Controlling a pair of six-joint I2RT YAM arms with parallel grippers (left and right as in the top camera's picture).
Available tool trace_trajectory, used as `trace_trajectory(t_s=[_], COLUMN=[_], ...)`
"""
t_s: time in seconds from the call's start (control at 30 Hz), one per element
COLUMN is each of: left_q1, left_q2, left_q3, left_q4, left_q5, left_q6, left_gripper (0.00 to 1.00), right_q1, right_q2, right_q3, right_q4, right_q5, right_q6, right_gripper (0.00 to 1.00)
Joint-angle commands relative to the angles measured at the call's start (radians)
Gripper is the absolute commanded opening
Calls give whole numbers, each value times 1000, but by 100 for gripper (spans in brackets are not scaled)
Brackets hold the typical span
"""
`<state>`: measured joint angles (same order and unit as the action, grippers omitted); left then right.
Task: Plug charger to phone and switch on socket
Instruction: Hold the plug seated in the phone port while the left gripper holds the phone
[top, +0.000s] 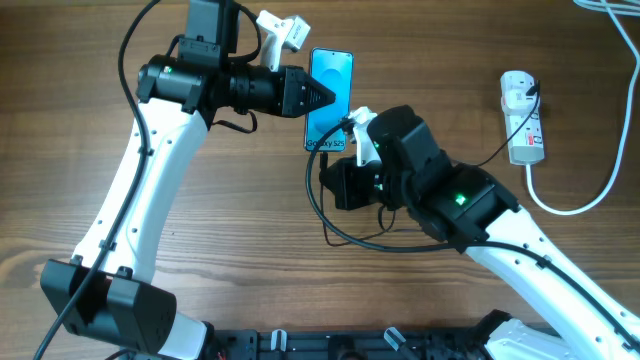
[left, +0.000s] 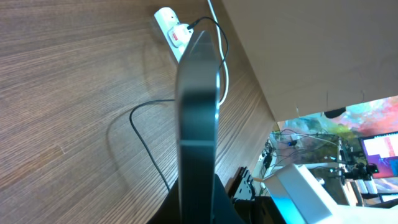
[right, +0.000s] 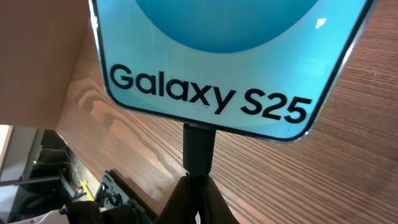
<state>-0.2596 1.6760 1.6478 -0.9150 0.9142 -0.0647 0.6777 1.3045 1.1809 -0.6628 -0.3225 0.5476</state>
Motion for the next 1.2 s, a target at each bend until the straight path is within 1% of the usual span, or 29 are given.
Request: trace_trajectory(t_s=[0.0,0.17,0.2,0.3,0.33,0.37,0.47,0.5,0.57,0.73,0.77,0.8,0.9,1.03,1.17], left_q1=[-1,0,0,0,0,0,0,0,0,0,0,0,-4,-27,-57], left_q2=[2,2,2,2,2,2,2,2,4,47,68,86,166,241,291], left_q3=[5,5,5,5,5,5,5,5,5,5,5,5,5,5,5], left_q4=[-23,-26,-26,-26,-25,-26,-26,-26,-40,-131,-145,-154,-175,-182,-163], left_q5=[39,39,39,39,38,39,25,-5,-129,-289,-340,-364,-360,-297,-298], left_q6=[32,31,31,14,4,3,-3,-16,-77,-86,-87,-97,-134,-134,-134], left_gripper=[4,4,4,4,4,4,4,4,4,4,4,4,4,4,4], right_q1=[-45,-51,-51,-51,-51,-51,-51,-51,-51,-51,-51,-51,-51,-51,-51], right_q2=[5,5,5,5,5,5,5,5,5,5,5,5,5,5,5], right_q3=[90,138,138,138,138,138,138,138,138,138,138,138,138,138,138], right_q4=[16,16,16,-13,-22,-38,-67,-83,-130,-214,-229,-240,-292,-337,-345], right_q5=[38,43,43,43,43,43,42,42,42,42,42,42,72,182,224], right_q6=[-32,-55,-54,-55,-54,-53,-47,-42,-20,-13,-13,-13,-13,-14,-13], right_gripper=[4,5,6,46,50,56,62,64,69,86,90,100,100,100,100])
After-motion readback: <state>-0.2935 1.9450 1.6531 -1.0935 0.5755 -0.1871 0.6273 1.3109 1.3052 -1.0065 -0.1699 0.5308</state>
